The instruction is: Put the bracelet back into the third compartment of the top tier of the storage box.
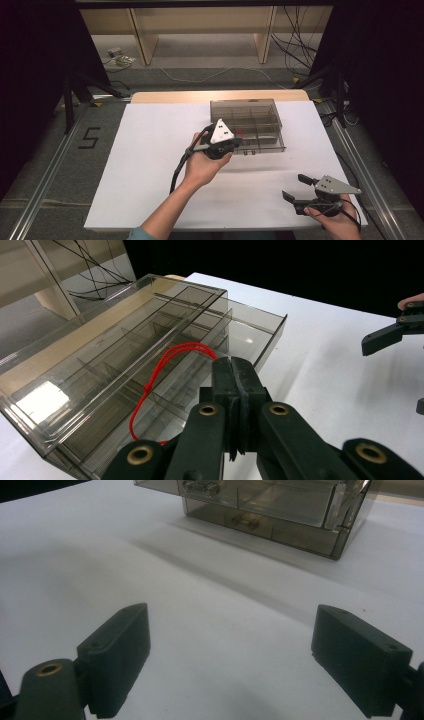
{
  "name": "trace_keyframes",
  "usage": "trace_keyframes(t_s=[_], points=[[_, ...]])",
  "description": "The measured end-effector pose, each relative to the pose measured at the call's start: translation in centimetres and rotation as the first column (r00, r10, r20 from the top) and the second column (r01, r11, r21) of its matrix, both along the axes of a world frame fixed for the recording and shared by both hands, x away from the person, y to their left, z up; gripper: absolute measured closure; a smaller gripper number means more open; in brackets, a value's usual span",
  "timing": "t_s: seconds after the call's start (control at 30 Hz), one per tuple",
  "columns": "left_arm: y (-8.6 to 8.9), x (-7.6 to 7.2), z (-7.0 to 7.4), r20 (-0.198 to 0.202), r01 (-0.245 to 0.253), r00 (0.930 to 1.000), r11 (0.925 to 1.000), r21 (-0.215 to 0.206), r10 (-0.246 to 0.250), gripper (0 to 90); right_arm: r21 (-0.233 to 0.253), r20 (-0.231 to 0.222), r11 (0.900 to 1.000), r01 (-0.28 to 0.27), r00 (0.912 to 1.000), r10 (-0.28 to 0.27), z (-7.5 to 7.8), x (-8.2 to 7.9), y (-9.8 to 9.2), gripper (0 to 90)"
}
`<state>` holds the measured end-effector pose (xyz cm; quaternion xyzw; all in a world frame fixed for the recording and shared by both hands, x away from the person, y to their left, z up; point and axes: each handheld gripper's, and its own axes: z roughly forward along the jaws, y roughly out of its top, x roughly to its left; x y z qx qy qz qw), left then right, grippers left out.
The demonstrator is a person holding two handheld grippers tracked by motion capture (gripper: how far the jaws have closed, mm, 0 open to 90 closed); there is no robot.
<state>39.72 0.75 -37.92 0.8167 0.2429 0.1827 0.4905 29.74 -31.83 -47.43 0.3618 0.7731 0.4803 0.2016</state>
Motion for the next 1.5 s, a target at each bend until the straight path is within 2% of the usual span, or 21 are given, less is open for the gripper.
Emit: trace_keyframes(t_s=[1.5], points=[[-3.4, 0.9, 0.0, 0.008, 0.042, 0.9991, 0.9991, -0.001, -0.042, 89.9, 0.002, -0.004, 1.000, 0.001, 1.0000, -0.001, 0.0, 0.0, -0.1, 16.1]])
